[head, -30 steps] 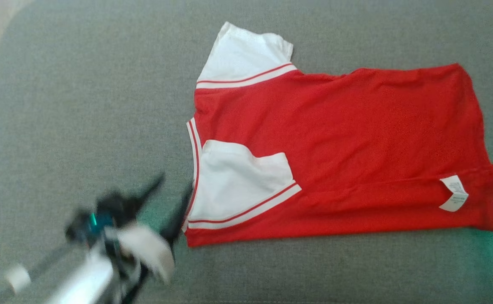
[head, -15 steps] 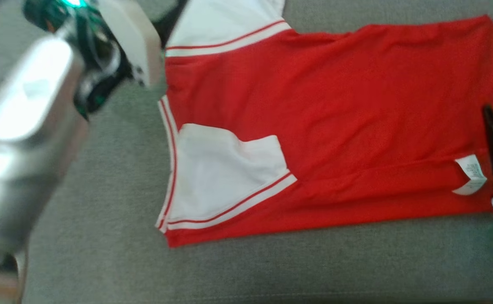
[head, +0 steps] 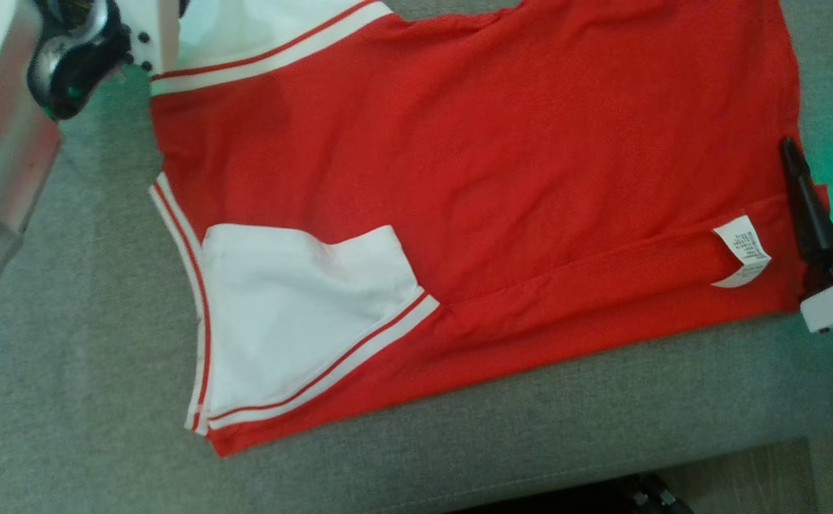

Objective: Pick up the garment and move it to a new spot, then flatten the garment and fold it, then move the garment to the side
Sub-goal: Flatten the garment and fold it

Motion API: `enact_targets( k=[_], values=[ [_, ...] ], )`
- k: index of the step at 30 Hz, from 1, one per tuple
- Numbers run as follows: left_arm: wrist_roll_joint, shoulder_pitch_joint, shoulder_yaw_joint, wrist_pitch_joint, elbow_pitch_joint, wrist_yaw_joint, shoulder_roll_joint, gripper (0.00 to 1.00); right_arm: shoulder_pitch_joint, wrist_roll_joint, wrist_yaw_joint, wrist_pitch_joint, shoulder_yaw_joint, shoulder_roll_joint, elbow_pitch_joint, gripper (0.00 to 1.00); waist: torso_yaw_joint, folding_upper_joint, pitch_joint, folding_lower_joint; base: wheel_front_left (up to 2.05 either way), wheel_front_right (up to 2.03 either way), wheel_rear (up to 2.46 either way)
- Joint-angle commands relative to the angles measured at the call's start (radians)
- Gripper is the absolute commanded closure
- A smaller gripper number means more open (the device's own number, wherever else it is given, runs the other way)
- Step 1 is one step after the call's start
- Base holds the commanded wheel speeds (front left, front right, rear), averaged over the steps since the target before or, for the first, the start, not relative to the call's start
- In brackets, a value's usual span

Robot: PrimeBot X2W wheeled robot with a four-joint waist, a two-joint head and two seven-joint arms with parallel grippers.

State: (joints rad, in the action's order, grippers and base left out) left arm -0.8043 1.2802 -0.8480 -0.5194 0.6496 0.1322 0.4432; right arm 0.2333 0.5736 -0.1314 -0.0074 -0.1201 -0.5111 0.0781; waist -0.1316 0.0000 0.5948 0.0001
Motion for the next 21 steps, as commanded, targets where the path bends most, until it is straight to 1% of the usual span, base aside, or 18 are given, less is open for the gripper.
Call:
enact_targets(
  k=[1, 10, 11, 12, 13, 14, 17, 21],
  values=[
    [-0.019, 0.067, 0.012, 0.001, -0.004, -0.002, 0.049, 0.0, -0.009, 0.007, 0.001, -0.019, -0.012, -0.021, -0.013, 0.0, -0.019, 0.0, 0.018, -0.0001, 0.0, 0.0, 0.0],
    [-0.035, 0.099, -0.034, 0.006, 0.046, -0.002, 0.078, 0.0, 0.004, 0.01, 0.001, -0.041, -0.03, -0.02, 0.007, 0.0, -0.042, 0.0, 0.04, -0.0001, 0.0, 0.0, 0.0],
    [-0.037, 0.104, -0.048, 0.002, 0.052, -0.002, 0.081, 0.06, 0.007, 0.011, 0.001, -0.043, -0.03, -0.024, 0.01, 0.0, -0.044, 0.0, 0.044, -0.0001, 0.0, 0.0, 0.0],
    [-0.044, 0.105, -0.052, 0.0, 0.052, -0.002, 0.08, 0.51, 0.008, 0.011, 0.001, -0.043, -0.029, -0.026, 0.011, 0.0, -0.044, 0.0, 0.045, -0.0001, 0.0, 0.0, 0.0],
    [-0.052, 0.105, -0.055, -0.002, 0.052, -0.002, 0.078, 0.66, 0.011, 0.012, 0.001, -0.043, -0.028, -0.028, 0.012, 0.0, -0.044, 0.0, 0.046, -0.0001, 0.0, 0.0, 0.0],
    [-0.061, 0.105, -0.062, -0.007, 0.047, -0.002, 0.076, 1.0, 0.014, 0.012, 0.001, -0.043, -0.025, -0.031, 0.012, 0.0, -0.043, 0.0, 0.047, -0.0001, 0.0, 0.0, 0.0],
    [-0.079, 0.114, -0.073, -0.003, 0.032, -0.002, 0.079, 1.0, 0.043, 0.015, 0.001, -0.041, -0.023, -0.041, 0.008, 0.0, -0.04, 0.0, 0.048, -0.0001, 0.0, 0.0, 0.0],
    [-0.075, 0.13, -0.093, 0.027, 0.015, -0.002, 0.088, 1.0, 0.138, 0.032, 0.001, -0.014, -0.041, -0.062, 0.014, 0.0, -0.033, 0.0, 0.043, -0.0001, 0.0, 0.0, 0.0]
  ],
)
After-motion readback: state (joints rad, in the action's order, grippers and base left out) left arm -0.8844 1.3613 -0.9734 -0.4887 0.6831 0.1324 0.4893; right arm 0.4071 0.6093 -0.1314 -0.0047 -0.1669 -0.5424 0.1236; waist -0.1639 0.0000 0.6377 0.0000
